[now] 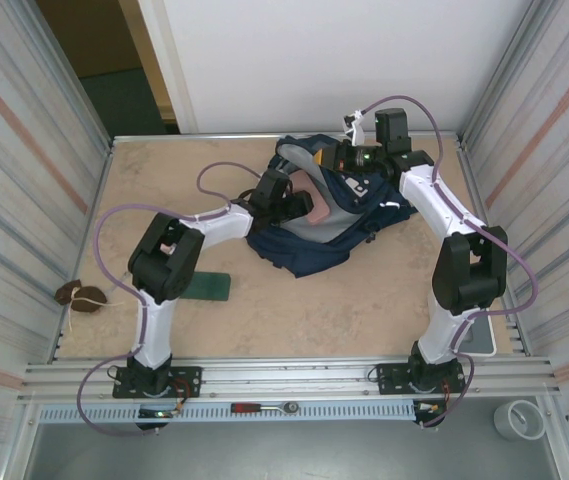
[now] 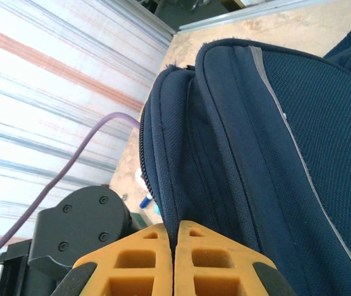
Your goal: Pack the student bag
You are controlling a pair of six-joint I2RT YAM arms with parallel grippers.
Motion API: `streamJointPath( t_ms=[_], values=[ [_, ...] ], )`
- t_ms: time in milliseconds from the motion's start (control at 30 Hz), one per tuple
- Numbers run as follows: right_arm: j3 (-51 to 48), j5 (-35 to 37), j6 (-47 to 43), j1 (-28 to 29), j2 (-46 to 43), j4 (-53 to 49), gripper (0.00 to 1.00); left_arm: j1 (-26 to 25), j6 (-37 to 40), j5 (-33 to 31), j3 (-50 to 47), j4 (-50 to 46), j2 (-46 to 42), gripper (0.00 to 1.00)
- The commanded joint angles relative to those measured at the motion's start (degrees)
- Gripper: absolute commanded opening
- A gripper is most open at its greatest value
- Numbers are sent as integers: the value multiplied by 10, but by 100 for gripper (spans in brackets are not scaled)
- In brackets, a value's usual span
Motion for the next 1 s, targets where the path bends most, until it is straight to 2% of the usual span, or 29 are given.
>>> streamJointPath(
  t_ms=[0, 233, 400, 533, 700, 800, 967],
  values=[
    [-1, -19, 6, 1, -3, 28, 0, -2, -13, -6, 29, 2, 8, 72],
    [-11, -19, 7, 1, -2, 32, 0, -4, -12, 66, 78, 60, 60, 54],
    [-11, -25, 17, 1, 1, 43, 0, -4, -18, 116, 111, 124, 89, 47],
    [-9, -29, 20, 1, 1, 50, 0, -4, -24, 156, 112, 196, 102, 47],
    [-11, -29, 19, -1, 1, 50, 0, -3, -1, 166, 63, 261, 74, 54],
    [-12, -31, 19, -2, 4, 51, 0, 0, 13, 170, 30, 272, 50, 57],
    [-18, -29, 17, -7, 4, 52, 0, 6, 41, 179, -50, 238, -24, 62]
  ],
)
